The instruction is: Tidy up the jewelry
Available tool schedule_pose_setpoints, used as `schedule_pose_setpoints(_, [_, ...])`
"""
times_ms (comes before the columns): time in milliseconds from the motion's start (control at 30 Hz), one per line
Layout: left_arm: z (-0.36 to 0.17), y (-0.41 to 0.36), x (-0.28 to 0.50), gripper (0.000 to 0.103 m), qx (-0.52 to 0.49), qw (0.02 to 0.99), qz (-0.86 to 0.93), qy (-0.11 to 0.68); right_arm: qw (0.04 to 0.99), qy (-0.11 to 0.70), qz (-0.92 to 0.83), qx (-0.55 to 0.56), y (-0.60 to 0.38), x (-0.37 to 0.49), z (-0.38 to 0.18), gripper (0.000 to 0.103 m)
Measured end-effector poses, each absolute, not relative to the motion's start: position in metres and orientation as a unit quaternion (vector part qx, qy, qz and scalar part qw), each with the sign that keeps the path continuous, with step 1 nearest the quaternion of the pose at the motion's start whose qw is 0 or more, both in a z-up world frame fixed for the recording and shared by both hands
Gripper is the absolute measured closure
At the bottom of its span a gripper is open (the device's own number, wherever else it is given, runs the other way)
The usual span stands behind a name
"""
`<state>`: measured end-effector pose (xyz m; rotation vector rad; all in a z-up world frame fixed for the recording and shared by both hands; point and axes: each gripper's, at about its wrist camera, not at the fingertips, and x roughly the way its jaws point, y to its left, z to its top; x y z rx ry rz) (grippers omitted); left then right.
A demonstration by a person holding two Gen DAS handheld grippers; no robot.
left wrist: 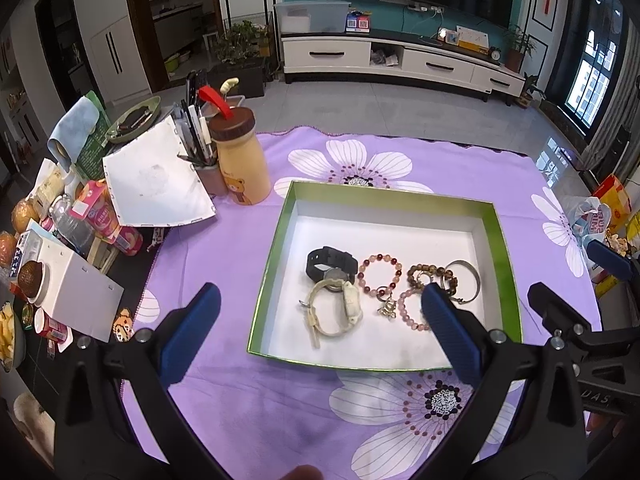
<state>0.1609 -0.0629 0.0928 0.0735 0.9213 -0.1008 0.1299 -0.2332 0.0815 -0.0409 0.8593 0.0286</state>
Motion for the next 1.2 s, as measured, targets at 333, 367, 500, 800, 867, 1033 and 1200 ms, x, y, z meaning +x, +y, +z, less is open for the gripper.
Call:
schedule_pose_setpoints(333, [0.085, -0.058, 0.167, 0.002, 0.03, 0.891, -0.043, 0.45, 0.907, 0.42, 0.015, -0.018, -0.232, 0.134, 0.077, 0.001])
schedule_pose_setpoints(367, [0.084, -0.058, 0.168, 0.002, 0.029, 0.891, -0.044, 0.451, 0.907, 0.421, 0.014, -0.018, -0.232, 0.134, 0.077, 0.001])
schedule_pose_setpoints(500, [0.078, -0.057, 0.171, 0.002, 0.026, 0.888, -0.045, 0.456, 0.905, 0.424, 0.015, -0.018, -0.231, 0.136, 0.073, 0.001])
schedule_pose_setpoints(800, [0.071, -0.059, 0.174, 0.002, 0.041, 0.885, -0.036, 0.463, 0.906, 0.422, 0.016, -0.015, -0.228, 0.139, 0.07, 0.001])
schedule_pose_setpoints(867, [0.072, -0.059, 0.174, 0.002, 0.043, 0.886, -0.036, 0.461, 0.906, 0.422, 0.015, -0.014, -0.229, 0.139, 0.07, 0.001])
schedule_pose_setpoints(1033, [0.073, -0.06, 0.174, 0.002, 0.045, 0.886, -0.033, 0.46, 0.906, 0.422, 0.015, -0.015, -0.229, 0.139, 0.072, 0.001])
schedule_pose_setpoints(1200, [0.074, -0.062, 0.174, 0.002, 0.049, 0.887, -0.029, 0.458, 0.907, 0.421, 0.015, -0.015, -0.227, 0.14, 0.073, 0.001])
